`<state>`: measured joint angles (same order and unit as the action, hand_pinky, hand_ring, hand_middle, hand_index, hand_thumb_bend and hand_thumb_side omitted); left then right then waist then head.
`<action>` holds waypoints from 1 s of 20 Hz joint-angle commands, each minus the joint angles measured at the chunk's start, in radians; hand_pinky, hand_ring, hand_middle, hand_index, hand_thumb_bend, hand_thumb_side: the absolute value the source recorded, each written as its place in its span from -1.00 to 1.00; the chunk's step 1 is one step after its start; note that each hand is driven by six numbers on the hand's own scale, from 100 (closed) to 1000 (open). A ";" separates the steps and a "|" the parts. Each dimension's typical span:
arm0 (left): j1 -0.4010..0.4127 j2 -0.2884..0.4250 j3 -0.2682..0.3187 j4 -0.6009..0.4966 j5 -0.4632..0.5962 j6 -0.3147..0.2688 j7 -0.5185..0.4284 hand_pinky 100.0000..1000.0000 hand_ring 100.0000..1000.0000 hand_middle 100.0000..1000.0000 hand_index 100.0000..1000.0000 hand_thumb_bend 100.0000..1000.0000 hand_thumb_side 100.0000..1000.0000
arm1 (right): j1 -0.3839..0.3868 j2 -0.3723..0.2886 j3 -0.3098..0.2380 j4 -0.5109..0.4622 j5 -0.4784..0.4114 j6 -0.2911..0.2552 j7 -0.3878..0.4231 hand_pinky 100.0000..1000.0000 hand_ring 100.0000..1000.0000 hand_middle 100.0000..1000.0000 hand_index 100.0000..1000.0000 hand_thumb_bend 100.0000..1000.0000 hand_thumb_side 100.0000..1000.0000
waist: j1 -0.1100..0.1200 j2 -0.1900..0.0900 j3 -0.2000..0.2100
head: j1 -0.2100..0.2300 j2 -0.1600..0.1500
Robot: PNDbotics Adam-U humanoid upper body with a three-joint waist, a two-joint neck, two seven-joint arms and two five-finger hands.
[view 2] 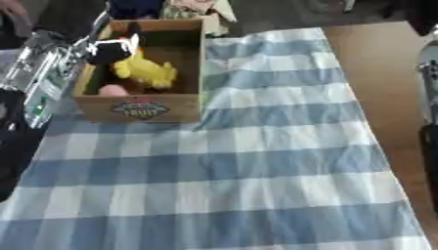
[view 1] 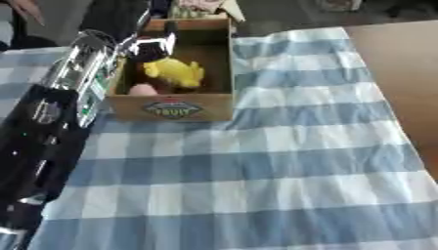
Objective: Pick up objects on the table and place them in the box.
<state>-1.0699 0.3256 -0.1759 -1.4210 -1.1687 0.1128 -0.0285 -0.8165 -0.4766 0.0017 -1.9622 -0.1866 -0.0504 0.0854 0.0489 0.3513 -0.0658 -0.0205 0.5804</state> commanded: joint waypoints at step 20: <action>0.589 -0.016 0.176 -0.579 0.816 -0.112 0.526 -0.14 0.17 0.11 0.67 -1.00 0.54 | 0.124 -0.014 -0.073 -0.038 -0.122 -0.077 -0.073 0.82 0.58 0.29 0.65 -1.00 0.23 | -0.011 -0.053 0.080 | -0.051 0.062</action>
<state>-0.4751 0.3052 -0.0179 -1.9807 -0.3839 0.0381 0.4622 -0.6837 -0.4704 -0.0561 -1.9800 -0.2816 -0.1071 0.0169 0.0390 0.3156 0.0143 -0.0719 0.6332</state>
